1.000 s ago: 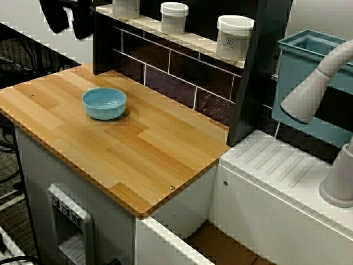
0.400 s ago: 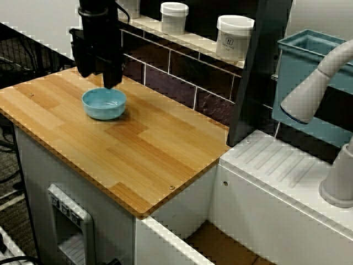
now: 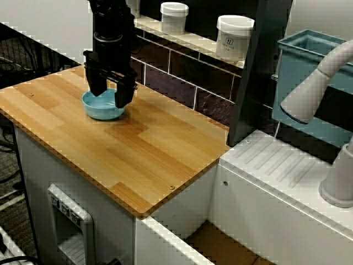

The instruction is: Push into sink

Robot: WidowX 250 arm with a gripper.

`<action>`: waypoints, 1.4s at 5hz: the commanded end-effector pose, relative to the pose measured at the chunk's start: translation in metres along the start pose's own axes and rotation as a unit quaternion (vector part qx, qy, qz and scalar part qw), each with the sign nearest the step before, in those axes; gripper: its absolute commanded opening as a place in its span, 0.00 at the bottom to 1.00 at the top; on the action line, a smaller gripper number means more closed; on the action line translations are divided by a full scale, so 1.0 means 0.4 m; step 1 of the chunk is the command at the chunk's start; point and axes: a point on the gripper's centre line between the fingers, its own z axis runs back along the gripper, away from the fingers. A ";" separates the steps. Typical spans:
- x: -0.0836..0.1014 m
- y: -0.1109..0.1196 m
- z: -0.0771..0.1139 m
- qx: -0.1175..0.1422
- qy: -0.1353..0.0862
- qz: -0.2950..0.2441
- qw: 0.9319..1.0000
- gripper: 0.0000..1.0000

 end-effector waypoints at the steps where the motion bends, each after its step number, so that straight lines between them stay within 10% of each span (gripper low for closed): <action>1: 0.050 0.022 0.006 0.007 -0.018 0.009 1.000 1.00; 7: -0.021 -0.140 -0.028 -0.024 0.018 -0.027 0.999 1.00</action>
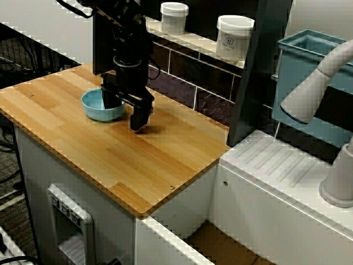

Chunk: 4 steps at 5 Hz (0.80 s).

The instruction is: Push into sink

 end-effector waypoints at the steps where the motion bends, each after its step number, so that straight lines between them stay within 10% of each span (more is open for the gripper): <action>1: -0.034 -0.099 0.045 -0.033 -0.004 -0.029 0.999 1.00; 4: -0.137 -0.308 0.038 -0.051 0.000 -0.082 0.995 1.00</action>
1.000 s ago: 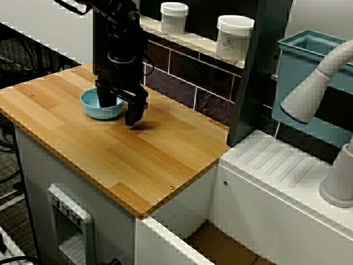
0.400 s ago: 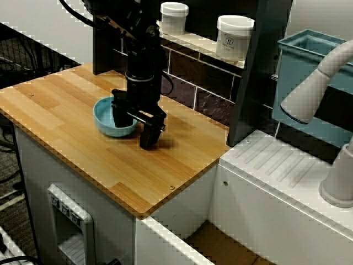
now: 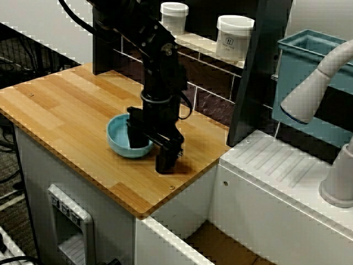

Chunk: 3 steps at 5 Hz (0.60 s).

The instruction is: Push into sink

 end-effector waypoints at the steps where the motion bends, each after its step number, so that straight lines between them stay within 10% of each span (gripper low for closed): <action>1: -0.018 -0.124 0.011 -0.024 -0.005 -0.023 0.999 1.00; 3: -0.017 -0.231 -0.009 -0.025 0.012 -0.055 0.998 1.00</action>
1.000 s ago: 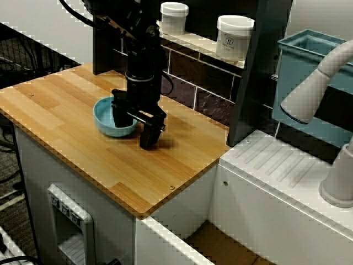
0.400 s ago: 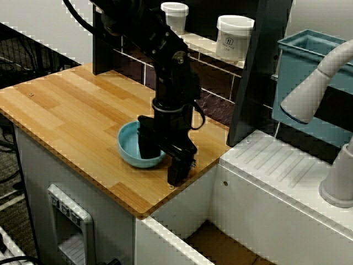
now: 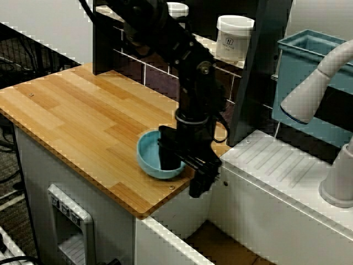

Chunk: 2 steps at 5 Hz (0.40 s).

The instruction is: Push into sink

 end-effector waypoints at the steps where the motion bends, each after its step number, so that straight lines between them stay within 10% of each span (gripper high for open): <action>1: -0.021 -0.113 -0.004 -0.015 0.016 -0.048 0.999 1.00; 2: -0.045 -0.160 0.014 -0.017 0.012 -0.070 0.997 1.00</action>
